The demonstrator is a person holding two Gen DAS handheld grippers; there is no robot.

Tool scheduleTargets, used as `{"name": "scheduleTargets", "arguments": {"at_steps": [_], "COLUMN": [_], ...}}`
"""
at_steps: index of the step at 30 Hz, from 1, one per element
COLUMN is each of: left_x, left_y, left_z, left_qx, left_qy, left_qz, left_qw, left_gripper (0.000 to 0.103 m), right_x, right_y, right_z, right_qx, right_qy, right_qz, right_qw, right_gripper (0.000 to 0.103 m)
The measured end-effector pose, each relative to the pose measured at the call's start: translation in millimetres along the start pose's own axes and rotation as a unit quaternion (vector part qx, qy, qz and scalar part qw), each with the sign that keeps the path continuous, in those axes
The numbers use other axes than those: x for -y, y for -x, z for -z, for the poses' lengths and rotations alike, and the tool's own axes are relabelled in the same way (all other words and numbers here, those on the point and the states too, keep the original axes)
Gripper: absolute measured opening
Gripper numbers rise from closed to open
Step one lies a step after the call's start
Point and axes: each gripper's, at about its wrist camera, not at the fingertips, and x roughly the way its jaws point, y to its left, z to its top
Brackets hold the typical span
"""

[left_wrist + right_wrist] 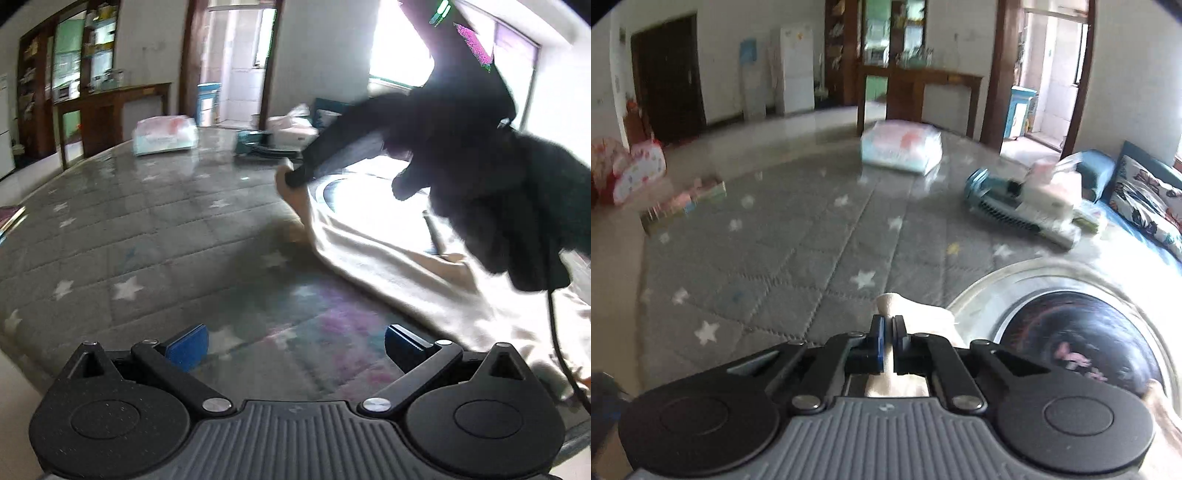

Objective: Fold clothes

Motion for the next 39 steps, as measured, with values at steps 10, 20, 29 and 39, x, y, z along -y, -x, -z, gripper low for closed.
{"name": "scheduleTargets", "arguments": {"at_steps": [10,20,29,39], "left_x": [67.8,98.3,89.1,72.7], "left_y": [-26.1,-41.2,-35.6,-20.4], "left_z": [-7.6,-2.8,-5.6,-3.6], "left_qx": [-0.006,-0.021,-0.013,-0.009], "left_qy": [-0.064,-0.103,-0.111,-0.142], "left_qz": [0.058,0.044,0.000,0.008], "left_qw": [0.9963,0.9935,0.9938,0.9898], "left_gripper": [0.103,0.103,0.093,0.094], "right_x": [46.4,79.2,107.4,124.4], "right_y": [122.6,221.7,265.1,262.4], "right_z": [7.7,48.7,128.3,234.2], "right_qx": [0.095,0.156,0.133,0.019], "right_qy": [-0.031,-0.065,-0.153,-0.270], "right_qz": [0.037,0.094,0.149,0.169], "right_qw": [0.994,0.981,0.968,0.948], "right_gripper": [0.003,0.003,0.003,0.010]}}
